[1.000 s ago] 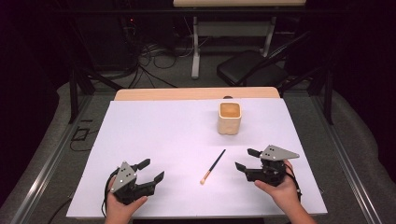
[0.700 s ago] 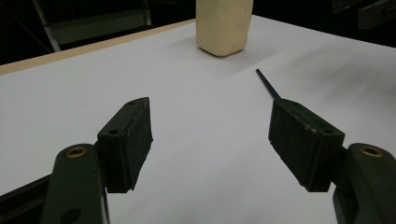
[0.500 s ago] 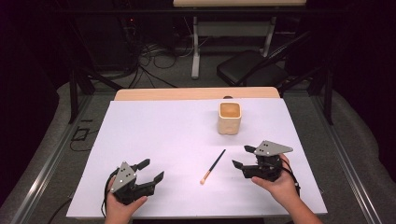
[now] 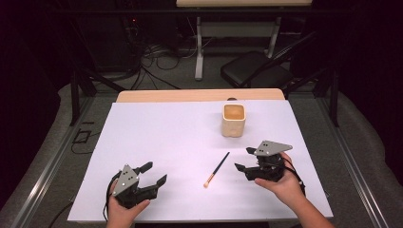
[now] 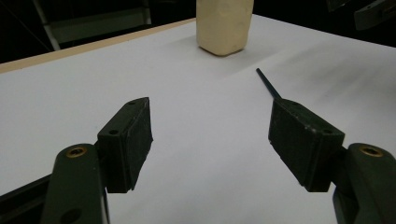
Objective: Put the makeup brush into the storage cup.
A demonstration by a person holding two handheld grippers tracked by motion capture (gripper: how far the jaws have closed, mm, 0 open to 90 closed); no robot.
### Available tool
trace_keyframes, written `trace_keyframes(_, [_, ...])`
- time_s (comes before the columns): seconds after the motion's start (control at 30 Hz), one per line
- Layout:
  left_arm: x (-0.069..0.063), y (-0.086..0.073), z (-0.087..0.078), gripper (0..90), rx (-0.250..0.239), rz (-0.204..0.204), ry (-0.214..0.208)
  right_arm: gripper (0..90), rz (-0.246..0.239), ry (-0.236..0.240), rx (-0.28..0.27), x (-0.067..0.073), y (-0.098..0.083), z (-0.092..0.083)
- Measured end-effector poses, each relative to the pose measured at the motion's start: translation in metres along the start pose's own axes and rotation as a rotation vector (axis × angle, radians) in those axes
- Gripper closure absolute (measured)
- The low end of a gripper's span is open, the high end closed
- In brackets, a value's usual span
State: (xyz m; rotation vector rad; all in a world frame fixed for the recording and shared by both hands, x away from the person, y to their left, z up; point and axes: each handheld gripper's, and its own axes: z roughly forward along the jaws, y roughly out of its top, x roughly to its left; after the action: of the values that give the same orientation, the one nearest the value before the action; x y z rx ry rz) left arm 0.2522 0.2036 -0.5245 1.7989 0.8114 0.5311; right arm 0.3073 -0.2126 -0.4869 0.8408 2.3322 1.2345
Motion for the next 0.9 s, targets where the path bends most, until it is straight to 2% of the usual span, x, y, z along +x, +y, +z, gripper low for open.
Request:
trace_keyframes(0.23, [0.000, 0.000, 0.000, 30.1, 0.000, 0.000, 0.000, 29.2, -0.034, 0.016, 0.033, 0.001, 0.005, 0.003])
trace_keyframes(0.43, [0.000, 0.000, 0.000, 30.2, 0.001, 0.000, -0.001, 29.2, -0.053, 0.040, 0.094, 0.001, 0.009, 0.010])
trace_keyframes(0.67, [0.000, 0.000, 0.000, 30.2, 0.003, -0.001, 0.000, 29.2, -0.076, 0.046, 0.145, 0.002, 0.011, 0.016])
trace_keyframes(0.73, [0.000, 0.000, 0.000, 30.2, 0.003, -0.001, 0.000, 29.2, -0.088, 0.052, 0.175, 0.002, 0.012, 0.018])
trace_keyframes(0.9, [0.000, 0.000, 0.000, 30.2, 0.005, -0.001, -0.001, 29.2, -0.104, 0.059, 0.204, 0.002, 0.015, 0.020])
